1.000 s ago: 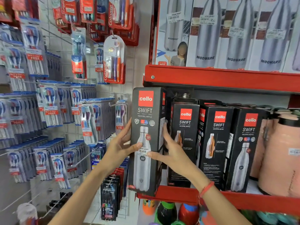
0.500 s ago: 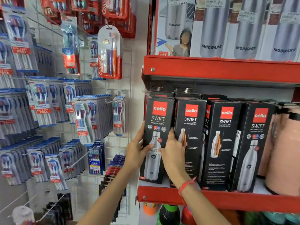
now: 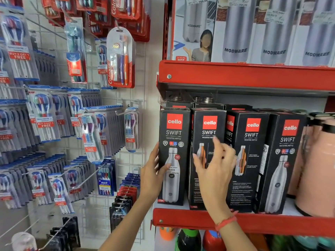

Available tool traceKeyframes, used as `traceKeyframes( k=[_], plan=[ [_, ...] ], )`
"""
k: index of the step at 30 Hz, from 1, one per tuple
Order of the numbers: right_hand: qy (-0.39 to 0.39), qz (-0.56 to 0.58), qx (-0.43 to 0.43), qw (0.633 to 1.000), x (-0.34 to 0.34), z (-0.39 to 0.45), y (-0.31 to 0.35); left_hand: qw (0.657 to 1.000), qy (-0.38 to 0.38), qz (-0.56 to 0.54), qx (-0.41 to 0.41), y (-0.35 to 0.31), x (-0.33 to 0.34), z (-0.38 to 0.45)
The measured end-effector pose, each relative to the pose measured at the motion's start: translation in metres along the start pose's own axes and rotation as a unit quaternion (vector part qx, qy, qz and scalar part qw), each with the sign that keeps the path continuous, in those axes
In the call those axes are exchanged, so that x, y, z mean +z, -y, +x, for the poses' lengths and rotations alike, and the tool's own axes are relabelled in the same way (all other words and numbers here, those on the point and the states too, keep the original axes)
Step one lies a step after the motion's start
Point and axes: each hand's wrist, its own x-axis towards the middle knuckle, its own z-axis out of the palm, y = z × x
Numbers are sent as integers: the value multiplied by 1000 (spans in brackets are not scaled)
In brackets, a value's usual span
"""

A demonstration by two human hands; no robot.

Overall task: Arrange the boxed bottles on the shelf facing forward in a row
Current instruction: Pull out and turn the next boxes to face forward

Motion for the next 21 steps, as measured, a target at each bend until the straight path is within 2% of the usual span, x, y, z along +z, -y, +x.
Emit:
traceKeyframes(
  k=[3, 6, 9, 14, 16, 21],
  plan=[
    [39, -44, 95, 994, 3, -2, 0, 999, -28, 36, 1, -5, 3, -3],
    [88, -30, 151, 984, 9, -4, 3, 997, -51, 59, 11, -14, 5, -4],
    [92, 28, 161, 982, 12, -3, 4, 995, -68, 73, 21, -26, 6, -7],
    [78, 93, 129, 984, -6, -4, 1, 987, -98, 103, 74, -49, 5, -13],
    [70, 122, 115, 983, -19, -1, 0, 989, -80, 96, 86, -60, 5, -13],
    [93, 158, 82, 980, -58, 13, -2, 993, 31, 89, 76, -87, 19, -14]
  ],
)
